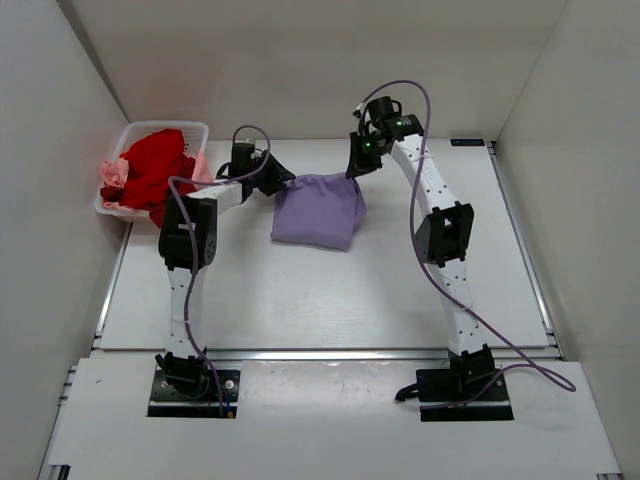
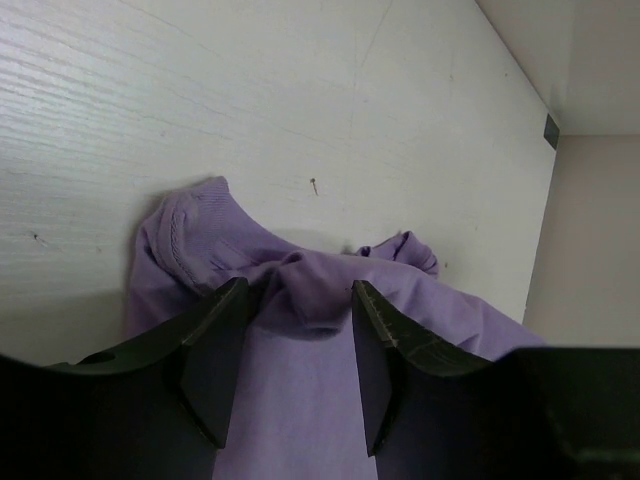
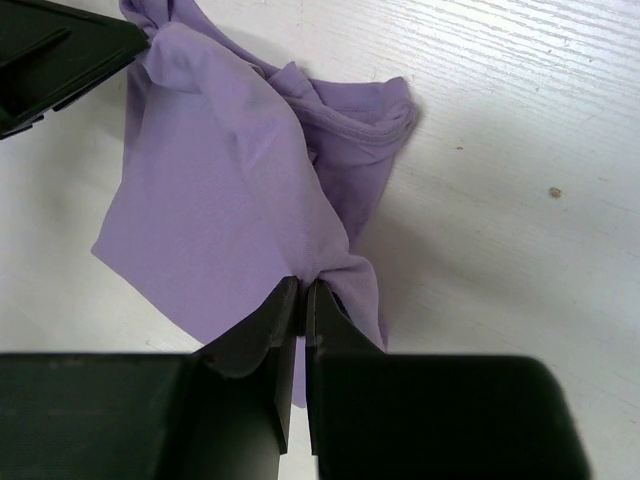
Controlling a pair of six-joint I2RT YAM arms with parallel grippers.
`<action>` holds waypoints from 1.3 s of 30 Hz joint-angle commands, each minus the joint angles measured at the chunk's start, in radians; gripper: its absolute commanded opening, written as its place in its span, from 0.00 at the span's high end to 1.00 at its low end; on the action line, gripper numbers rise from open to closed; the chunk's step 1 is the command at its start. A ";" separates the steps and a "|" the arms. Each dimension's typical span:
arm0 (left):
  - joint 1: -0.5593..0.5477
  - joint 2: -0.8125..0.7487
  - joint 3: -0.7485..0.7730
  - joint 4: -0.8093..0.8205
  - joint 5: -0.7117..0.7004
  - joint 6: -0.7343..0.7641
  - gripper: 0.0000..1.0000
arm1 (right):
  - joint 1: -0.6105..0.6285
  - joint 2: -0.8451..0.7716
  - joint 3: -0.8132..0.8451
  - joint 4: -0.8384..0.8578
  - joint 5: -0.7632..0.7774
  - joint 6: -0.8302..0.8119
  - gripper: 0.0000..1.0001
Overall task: Fold and stack the t-shirts
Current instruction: Smooth out wrinkles on the folded tshirt
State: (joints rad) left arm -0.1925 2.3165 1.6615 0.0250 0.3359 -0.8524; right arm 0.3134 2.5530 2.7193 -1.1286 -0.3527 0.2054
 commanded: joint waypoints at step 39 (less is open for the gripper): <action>-0.005 -0.065 0.010 -0.089 -0.038 0.041 0.45 | 0.010 -0.027 -0.015 -0.010 -0.008 -0.014 1.00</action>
State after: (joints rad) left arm -0.1989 2.3013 1.6451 -0.0708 0.3206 -0.8345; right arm 0.3202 2.5530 2.7083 -1.1316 -0.3565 0.2054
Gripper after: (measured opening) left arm 0.550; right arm 0.030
